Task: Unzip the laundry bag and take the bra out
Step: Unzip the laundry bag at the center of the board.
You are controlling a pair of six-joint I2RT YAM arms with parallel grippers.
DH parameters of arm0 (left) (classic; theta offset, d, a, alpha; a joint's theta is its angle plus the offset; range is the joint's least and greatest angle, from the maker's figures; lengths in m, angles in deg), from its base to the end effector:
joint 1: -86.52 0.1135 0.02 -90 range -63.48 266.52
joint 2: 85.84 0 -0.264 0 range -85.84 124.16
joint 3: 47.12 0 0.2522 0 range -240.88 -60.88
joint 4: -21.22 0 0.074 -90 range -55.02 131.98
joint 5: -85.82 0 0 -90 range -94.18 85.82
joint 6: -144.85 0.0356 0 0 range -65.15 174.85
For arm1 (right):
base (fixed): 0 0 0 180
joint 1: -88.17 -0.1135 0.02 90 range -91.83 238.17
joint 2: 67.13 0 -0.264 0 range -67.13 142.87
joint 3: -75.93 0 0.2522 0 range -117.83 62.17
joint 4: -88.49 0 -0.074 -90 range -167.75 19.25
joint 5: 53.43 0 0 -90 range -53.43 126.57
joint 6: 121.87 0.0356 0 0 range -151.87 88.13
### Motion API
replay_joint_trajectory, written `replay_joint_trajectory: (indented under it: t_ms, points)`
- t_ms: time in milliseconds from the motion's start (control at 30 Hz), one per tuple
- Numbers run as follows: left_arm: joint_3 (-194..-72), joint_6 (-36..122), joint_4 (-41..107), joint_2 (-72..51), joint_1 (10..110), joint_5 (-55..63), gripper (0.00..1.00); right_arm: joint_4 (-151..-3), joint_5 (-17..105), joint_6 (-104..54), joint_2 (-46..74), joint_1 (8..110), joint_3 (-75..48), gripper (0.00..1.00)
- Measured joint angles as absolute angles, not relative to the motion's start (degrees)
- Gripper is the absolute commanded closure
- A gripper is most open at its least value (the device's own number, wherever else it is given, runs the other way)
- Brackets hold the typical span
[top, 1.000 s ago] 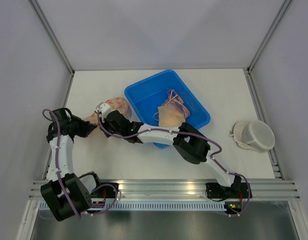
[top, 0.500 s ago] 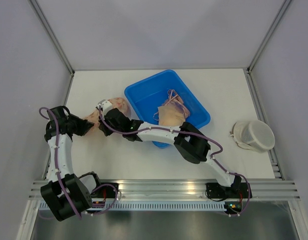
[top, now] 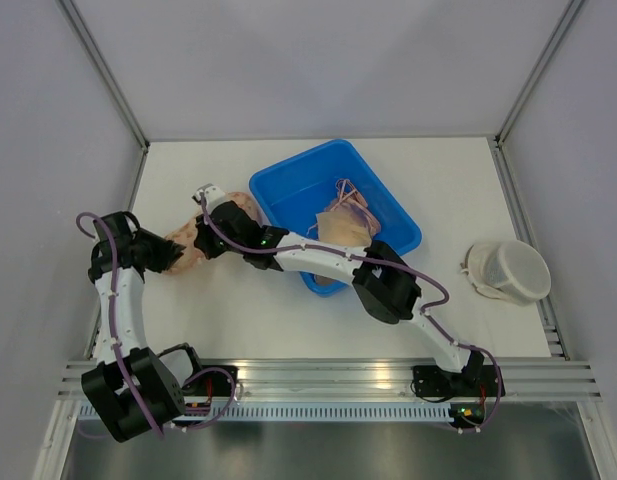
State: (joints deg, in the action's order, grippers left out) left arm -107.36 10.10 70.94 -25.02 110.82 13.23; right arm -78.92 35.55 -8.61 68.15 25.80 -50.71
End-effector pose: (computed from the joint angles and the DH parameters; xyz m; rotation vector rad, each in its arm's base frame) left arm 0.1980 0.0777 0.2584 -1.2832 2.1054 -0.5287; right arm 0.2598 0.4950 0.2217 -0.6807 1.9540 0.9488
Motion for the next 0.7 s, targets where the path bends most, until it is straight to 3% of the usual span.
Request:
replay_joint_trajectory:
  t_ms: [200, 500, 700]
  points:
    - [-105.7, 10.7, 70.8, -24.5, 110.8, 13.4, 0.71, -75.7, 37.1, -5.0, 72.5, 27.5, -59.9, 0.93]
    - [-99.5, 10.8, 69.6, -24.7, 110.8, 15.7, 0.68, -69.9, 38.3, -1.2, 77.3, 29.2, -60.2, 0.99]
    - [-98.0, 10.8, 68.7, -24.8, 110.8, 16.0, 0.68, -65.6, 38.5, 0.2, 78.7, 29.0, -61.8, 0.87]
